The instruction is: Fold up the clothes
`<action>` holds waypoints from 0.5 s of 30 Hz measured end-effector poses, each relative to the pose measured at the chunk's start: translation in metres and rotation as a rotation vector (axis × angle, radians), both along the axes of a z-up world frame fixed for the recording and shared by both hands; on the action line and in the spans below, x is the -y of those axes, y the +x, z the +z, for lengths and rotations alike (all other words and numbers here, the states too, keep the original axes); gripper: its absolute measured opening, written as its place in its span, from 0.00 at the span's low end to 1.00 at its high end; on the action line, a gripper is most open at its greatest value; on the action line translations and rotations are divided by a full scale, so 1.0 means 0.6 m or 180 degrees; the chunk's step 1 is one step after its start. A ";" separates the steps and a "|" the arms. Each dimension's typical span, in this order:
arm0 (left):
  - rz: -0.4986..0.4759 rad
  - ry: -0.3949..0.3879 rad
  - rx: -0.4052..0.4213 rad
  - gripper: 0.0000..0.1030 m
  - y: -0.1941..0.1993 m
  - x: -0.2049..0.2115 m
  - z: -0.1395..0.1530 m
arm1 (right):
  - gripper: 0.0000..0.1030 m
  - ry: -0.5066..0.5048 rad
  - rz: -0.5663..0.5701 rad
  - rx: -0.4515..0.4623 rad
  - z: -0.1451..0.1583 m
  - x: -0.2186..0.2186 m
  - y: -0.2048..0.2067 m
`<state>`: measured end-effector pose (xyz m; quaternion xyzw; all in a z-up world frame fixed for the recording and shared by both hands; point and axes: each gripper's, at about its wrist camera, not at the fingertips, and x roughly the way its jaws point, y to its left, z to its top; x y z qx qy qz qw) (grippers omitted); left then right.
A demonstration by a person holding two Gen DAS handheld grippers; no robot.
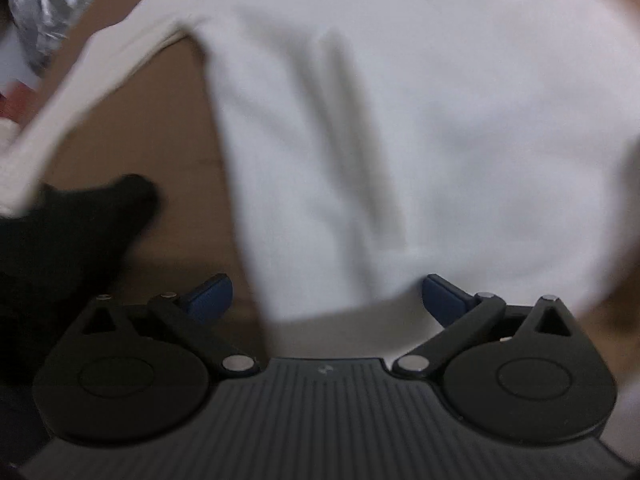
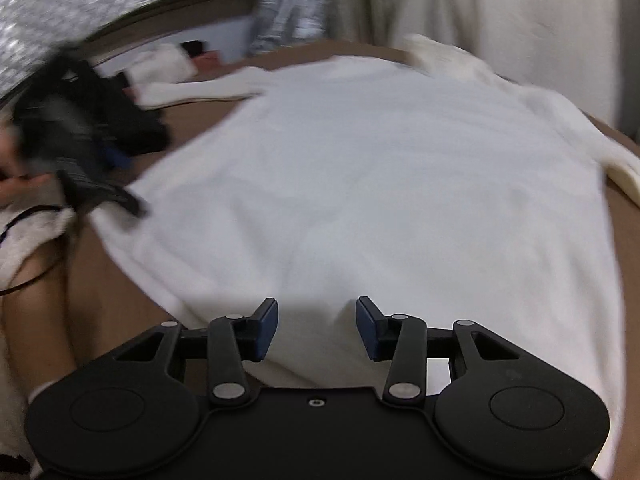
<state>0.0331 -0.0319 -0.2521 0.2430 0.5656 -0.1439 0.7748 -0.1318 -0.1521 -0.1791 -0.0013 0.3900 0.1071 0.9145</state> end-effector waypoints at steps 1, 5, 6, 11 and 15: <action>0.0187 -0.0202 -0.0132 1.00 0.009 -0.021 -0.006 | 0.48 0.0017 0.0092 0.0030 0.001 -0.013 0.009; 0.0511 -0.0855 -0.0437 0.48 0.017 -0.081 -0.004 | 0.55 -0.0028 0.0262 0.0082 -0.001 -0.043 0.056; 0.0518 -0.0980 -0.0459 0.34 0.012 -0.090 0.003 | 0.55 -0.0005 0.0269 0.0068 -0.003 -0.045 0.070; 0.0270 -0.0666 -0.0368 0.06 -0.033 -0.093 0.022 | 0.57 0.0037 0.0429 -0.0551 -0.032 -0.052 0.104; 0.0218 -0.0491 -0.0350 0.06 -0.051 -0.082 0.022 | 0.57 -0.0191 0.0531 -0.0750 -0.028 -0.073 0.066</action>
